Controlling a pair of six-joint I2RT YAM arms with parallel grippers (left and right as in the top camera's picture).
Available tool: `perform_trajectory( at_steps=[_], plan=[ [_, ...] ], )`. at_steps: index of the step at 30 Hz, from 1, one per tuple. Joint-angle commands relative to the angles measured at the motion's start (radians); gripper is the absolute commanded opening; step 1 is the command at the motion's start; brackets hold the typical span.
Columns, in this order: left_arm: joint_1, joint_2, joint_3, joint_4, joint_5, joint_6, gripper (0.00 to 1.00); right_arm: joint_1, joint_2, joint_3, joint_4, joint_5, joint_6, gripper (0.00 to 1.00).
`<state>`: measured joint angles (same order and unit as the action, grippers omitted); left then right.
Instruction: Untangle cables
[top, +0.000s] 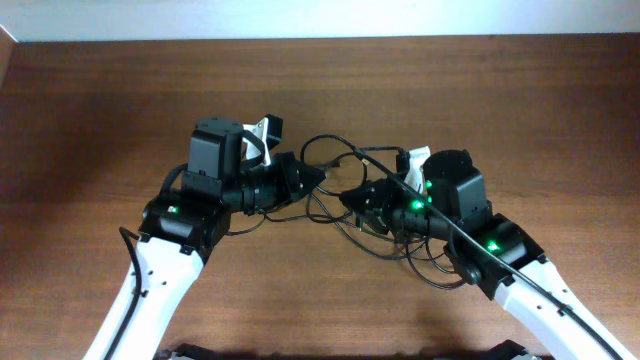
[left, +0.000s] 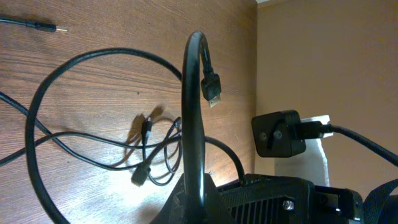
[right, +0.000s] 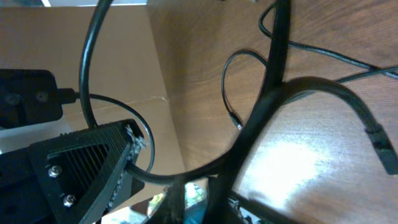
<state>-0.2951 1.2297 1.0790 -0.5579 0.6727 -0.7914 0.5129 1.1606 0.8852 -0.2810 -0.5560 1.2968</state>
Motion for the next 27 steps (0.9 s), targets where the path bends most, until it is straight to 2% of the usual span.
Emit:
perform_trajectory(
  at_steps=[1,8,14,17,19,20,22,23,24,25,27],
  plan=[
    [-0.004,0.001,0.018,0.003,0.011,-0.004,0.0,0.01,0.01,0.013,0.035,0.019,0.029,0.17],
    [-0.005,0.001,0.018,0.0,0.012,-0.001,0.0,0.01,0.011,0.013,0.058,0.047,0.106,0.29],
    [-0.005,0.001,0.018,0.002,0.041,-0.001,0.0,0.01,0.024,0.013,0.061,0.072,0.138,0.29],
    [-0.005,0.001,0.018,0.003,0.058,-0.001,0.0,0.01,0.037,0.013,0.061,0.081,0.131,0.14],
    [-0.005,0.001,0.018,0.003,0.057,-0.001,0.0,0.01,0.043,0.013,0.06,0.114,0.046,0.04],
    [-0.004,0.001,0.018,0.002,0.056,0.0,0.0,0.01,0.043,0.013,0.061,0.132,-0.041,0.04],
    [-0.004,0.001,0.018,-0.019,0.026,0.0,0.43,0.01,0.042,0.013,0.038,0.154,-0.157,0.04],
    [-0.004,0.001,0.018,-0.051,0.002,-0.001,0.7,0.009,0.042,0.013,0.015,0.169,-0.213,0.04],
    [-0.004,0.001,0.018,-0.093,-0.027,0.0,0.89,0.0,0.04,0.013,-0.015,0.177,-0.273,0.04],
    [-0.004,0.001,0.018,-0.13,-0.052,0.0,0.98,-0.017,0.036,0.013,-0.055,0.192,-0.309,0.04],
    [-0.004,0.001,0.018,-0.175,-0.076,0.0,0.99,-0.076,0.021,0.013,-0.146,0.212,-0.365,0.04]
  ],
)
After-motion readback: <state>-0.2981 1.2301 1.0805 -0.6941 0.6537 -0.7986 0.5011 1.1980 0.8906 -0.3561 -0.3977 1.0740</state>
